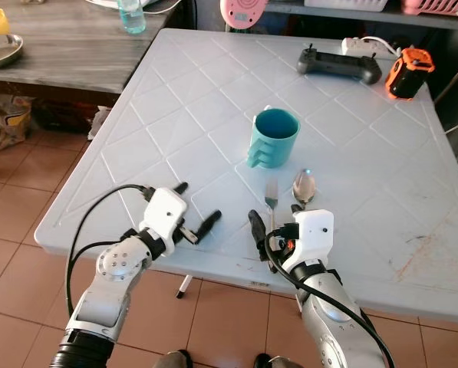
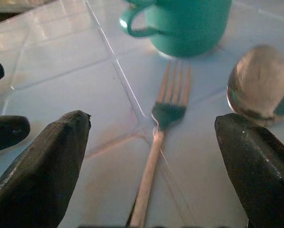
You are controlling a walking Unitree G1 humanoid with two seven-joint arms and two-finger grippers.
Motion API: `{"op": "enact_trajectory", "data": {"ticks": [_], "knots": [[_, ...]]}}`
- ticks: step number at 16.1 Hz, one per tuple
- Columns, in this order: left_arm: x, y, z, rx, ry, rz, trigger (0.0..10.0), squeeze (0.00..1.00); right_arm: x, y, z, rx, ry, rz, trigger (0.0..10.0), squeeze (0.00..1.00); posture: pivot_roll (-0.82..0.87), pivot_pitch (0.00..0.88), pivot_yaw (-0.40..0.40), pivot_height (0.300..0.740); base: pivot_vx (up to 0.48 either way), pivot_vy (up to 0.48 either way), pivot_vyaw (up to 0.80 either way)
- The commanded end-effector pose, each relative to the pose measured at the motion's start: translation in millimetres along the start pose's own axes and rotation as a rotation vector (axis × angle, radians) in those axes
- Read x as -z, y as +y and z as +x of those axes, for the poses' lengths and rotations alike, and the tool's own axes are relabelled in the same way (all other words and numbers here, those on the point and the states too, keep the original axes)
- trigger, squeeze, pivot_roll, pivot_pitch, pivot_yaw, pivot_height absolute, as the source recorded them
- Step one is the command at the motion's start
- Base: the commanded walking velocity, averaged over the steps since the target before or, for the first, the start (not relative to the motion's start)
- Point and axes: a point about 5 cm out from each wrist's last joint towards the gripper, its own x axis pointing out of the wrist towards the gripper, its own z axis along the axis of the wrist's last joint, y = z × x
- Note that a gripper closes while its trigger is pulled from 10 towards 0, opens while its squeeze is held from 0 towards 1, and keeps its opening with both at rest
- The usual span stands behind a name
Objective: Setting the table
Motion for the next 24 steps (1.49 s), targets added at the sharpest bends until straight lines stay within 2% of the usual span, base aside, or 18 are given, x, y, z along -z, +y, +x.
{"op": "enact_trajectory", "data": {"ticks": [1, 4, 6, 7, 8, 9, 10, 11, 12, 15, 17, 24], "knots": [[4, -2.3, -1.6, 0.035, 0.026, -0.007, 10.0, 0.0, 7, 2.3, 1.5, 0.023, 0.045, 0.063, 10.0, 0.0, 0.17, 0.202, 0.029, 0.74, 0.0, 0.0, 0.0], [4, -5.4, 0.5, 0.071, 0.035, -0.013, 10.0, 0.0, 9, 12.3, -1.9, -0.002, 0.085, 0.128, 10.0, 0.0, 0.15, 0.211, 0.049, 0.74, 0.0, 0.0, 0.0], [4, -8.1, 2.4, 0.098, 0.039, -0.013, 10.0, 0.0, 9, 17.0, -3.6, -0.014, 0.108, 0.119, 10.0, 0.0, 0.14, 0.215, 0.057, 0.74, 0.0, 0.0, 0.0], [4, -9.1, 3.5, 0.105, 0.042, -0.015, 10.0, 0.0, 7, 18.1, -3.9, -0.02, 0.106, 0.123, 4.5, 0.0, 0.13, 0.216, 0.06, 0.74, 0.0, 0.0, 0.0], [5, -11.3, 4.8, 0.113, 0.044, -0.018, 10.0, 0.0, 7, 18.3, -4.2, -0.026, 0.117, 0.121, 4.2, 0.0, 0.13, 0.217, 0.061, 0.74, 0.0, 0.0, 0.0], [6, -13.3, 5.5, 0.123, 0.049, -0.023, 10.0, 0.0, 8, 21.5, -4.0, -0.05, 0.149, 0.102, 0.4, 0.0, 0.12, 0.217, 0.061, 0.74, 0.0, 0.0, 0.0], [6, -14.7, 6.3, 0.127, 0.05, -0.026, 10.0, 0.0, 8, 20.1, -3.9, -0.042, 0.149, 0.082, 2.3, 0.0, 0.12, 0.216, 0.06, 0.74, 0.0, 0.0, 0.0], [6, -15.7, 6.9, 0.13, 0.051, -0.029, 10.0, 0.0, 8, 19.1, -4.4, -0.034, 0.161, 0.093, 2.4, 0.0, 0.11, 0.216, 0.061, 0.74, 0.0, 0.0, 0.0], [6, -17.4, 8.1, 0.135, 0.051, -0.033, 10.0, 0.0, 10, 16.9, -4.9, -0.023, 0.178, 0.101, 1.7, 0.0, 0.11, 0.213, 0.062, 0.74, 0.0, 0.0, 0.0], [7, -20.3, 9.6, 0.154, 0.056, -0.038, 10.0, 0.0, 9, 13.4, -0.2, 0.005, 0.203, 0.107, 1.9, 0.0, 0.1, 0.21, 0.065, 0.74, 0.0, 0.0, 0.0], [7, -21.6, 10.8, 0.168, 0.059, -0.036, 10.0, 0.0, 3, 15.0, 5.7, -0.017, 0.206, 0.117, 0.1, 0.0, 0.1, 0.207, 0.073, 0.74, 0.0, 0.0, 0.0], [7, -28.5, 7.3, 0.261, 0.052, -0.079, 10.0, 0.0, 18, 9.5, 0.6, -0.009, 0.295, 0.095, 0.0, 0.0, 0.1, 0.207, 0.065, 0.74, 0.0, 0.0, 0.0]]}}
